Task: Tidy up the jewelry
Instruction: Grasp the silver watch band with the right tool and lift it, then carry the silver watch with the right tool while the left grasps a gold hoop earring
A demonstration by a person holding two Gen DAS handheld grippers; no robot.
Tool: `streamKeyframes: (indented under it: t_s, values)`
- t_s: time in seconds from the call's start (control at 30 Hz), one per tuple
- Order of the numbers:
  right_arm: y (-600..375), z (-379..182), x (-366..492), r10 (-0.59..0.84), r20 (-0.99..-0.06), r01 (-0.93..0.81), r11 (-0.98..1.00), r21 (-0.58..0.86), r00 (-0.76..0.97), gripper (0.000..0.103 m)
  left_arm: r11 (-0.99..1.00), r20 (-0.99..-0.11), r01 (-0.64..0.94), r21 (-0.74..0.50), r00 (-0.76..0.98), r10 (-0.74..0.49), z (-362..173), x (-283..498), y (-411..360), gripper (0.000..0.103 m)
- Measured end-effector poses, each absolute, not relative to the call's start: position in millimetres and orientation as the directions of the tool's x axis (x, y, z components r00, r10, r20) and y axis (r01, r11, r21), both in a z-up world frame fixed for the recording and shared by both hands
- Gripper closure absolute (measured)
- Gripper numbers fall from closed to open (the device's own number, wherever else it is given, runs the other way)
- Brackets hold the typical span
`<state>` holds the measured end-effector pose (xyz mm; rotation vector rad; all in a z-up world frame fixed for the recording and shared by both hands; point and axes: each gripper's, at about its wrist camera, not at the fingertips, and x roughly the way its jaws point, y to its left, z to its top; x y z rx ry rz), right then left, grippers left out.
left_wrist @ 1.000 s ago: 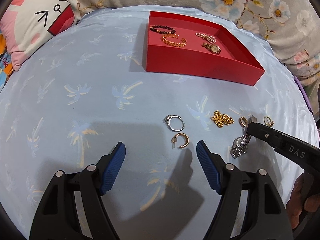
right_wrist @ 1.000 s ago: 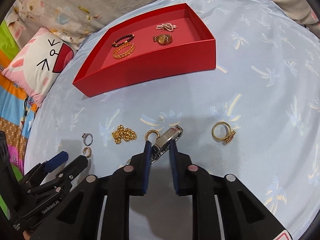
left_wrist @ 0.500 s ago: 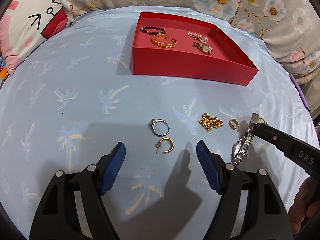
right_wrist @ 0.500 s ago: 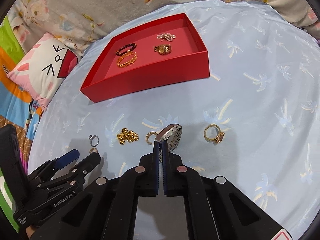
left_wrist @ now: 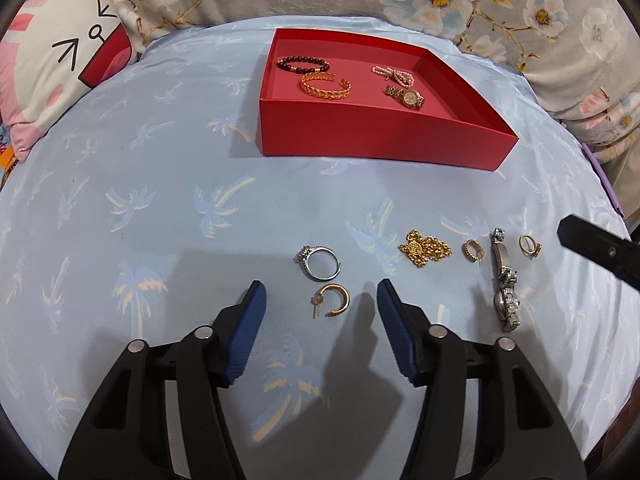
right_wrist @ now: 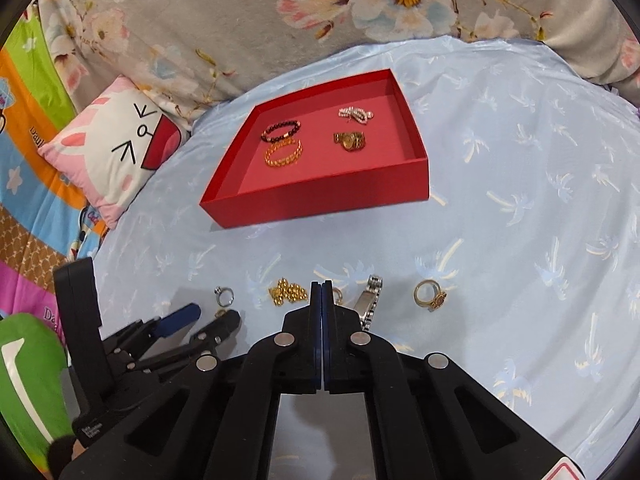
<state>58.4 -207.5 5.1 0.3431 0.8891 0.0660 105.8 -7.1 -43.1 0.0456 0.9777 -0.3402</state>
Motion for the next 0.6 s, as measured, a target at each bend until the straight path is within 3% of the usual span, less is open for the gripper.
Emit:
streamKeyframes:
  t_s: [0.07,0.13,0.2,0.3,0.47,0.6]
  values:
    - [-209,-2,58,0.21,-0.762,0.083,0.942,0.326,0.612,0.102,0.946,-0.819,0.304,-0.111,0.511,-0.26,-43,106,-7,0.049]
    - [-210,-8,56,0.195,-0.776,0.097,0.945,0.312,0.6,0.094,0.946,-0.819,0.304,-0.109,0.512,-0.259,-43,106,-8,0.049]
    - [-212,-17,57,0.18,-0.794,0.114,0.948,0.298,0.581,0.079,0.947,-0.819,0.303,-0.109,0.512,-0.258,-43,107,-8,0.049]
    - [-210,-28,63,0.165,-0.813,0.122,0.953,0.277,0.558,0.074,0.947,-0.819,0.304,-0.109,0.513,-0.259,-44,106,-7,0.048]
    - [-202,-47,75,0.139,-0.844,0.128,0.963,0.237,0.518,0.074,0.946,-0.818,0.307,-0.107,0.513,-0.259,-43,106,-7,0.048]
    - [-201,-45,76,0.123,-0.84,0.129,0.966,0.222,0.528,0.093,0.945,-0.818,0.309,-0.105,0.514,-0.259,-44,106,-8,0.049]
